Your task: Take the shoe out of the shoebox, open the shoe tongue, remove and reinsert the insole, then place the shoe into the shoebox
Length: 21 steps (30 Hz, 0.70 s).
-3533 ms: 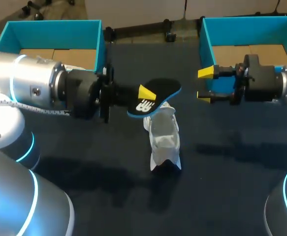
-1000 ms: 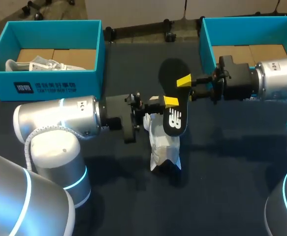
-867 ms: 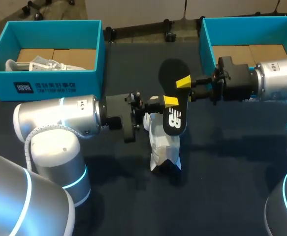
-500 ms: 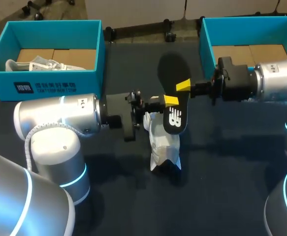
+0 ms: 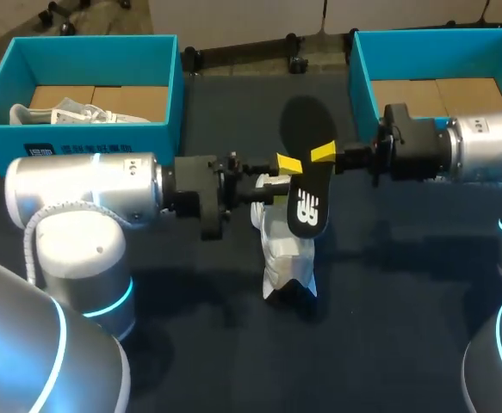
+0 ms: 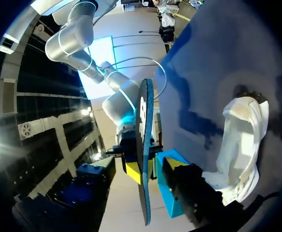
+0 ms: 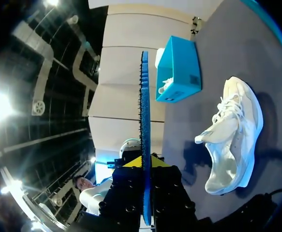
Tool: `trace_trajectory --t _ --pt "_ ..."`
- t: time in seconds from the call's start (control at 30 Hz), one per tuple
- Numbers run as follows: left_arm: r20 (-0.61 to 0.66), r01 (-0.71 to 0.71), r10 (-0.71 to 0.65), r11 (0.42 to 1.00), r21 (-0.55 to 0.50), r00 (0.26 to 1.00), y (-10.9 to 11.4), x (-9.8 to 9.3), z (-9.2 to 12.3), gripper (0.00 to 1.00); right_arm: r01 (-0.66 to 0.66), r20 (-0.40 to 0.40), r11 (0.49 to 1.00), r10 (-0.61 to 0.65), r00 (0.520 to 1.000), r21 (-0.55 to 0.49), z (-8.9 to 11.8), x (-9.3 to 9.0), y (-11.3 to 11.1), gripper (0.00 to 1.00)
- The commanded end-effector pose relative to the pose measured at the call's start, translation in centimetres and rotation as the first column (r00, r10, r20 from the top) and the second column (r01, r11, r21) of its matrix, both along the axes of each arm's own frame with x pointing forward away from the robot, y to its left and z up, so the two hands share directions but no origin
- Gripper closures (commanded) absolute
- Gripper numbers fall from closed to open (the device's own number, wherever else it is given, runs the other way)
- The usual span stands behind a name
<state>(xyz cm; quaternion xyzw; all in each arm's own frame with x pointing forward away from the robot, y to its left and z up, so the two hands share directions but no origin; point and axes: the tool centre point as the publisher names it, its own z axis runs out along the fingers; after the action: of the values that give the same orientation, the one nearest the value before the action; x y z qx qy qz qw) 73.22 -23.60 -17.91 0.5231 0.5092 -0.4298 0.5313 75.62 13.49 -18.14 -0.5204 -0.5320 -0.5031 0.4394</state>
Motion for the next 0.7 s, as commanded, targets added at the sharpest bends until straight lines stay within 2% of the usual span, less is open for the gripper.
trace_trajectory --t 0.03,0.3,0.4,0.67,0.7 --pt "-0.001 0.030 -0.030 0.997 0.071 1.000 1.7 0.2 0.5 0.00 0.002 -0.002 1.000 -0.002 1.000 0.003 -0.4 -0.2 -0.2 1.00" --pt "-0.018 0.062 -0.059 0.980 0.190 0.998 3.0 0.7 1.3 0.00 0.006 -0.005 1.000 -0.006 1.000 0.002 -1.0 -0.3 -0.4 1.00" --pt "-0.069 0.082 -0.064 0.949 0.306 0.996 3.4 0.8 1.6 0.00 0.006 -0.007 1.000 -0.006 1.000 -0.002 -1.4 -0.3 -0.3 1.00" --pt "-0.111 0.073 -0.021 0.866 0.495 0.994 3.4 0.8 2.4 0.00 -0.009 -0.013 1.000 0.009 1.000 -0.020 -2.1 -0.3 0.0 1.00" --pt "-0.116 0.071 -0.007 0.832 0.551 0.993 3.3 1.0 2.6 0.00 -0.010 -0.014 1.000 0.010 1.000 -0.022 -2.2 -0.3 0.1 1.00"
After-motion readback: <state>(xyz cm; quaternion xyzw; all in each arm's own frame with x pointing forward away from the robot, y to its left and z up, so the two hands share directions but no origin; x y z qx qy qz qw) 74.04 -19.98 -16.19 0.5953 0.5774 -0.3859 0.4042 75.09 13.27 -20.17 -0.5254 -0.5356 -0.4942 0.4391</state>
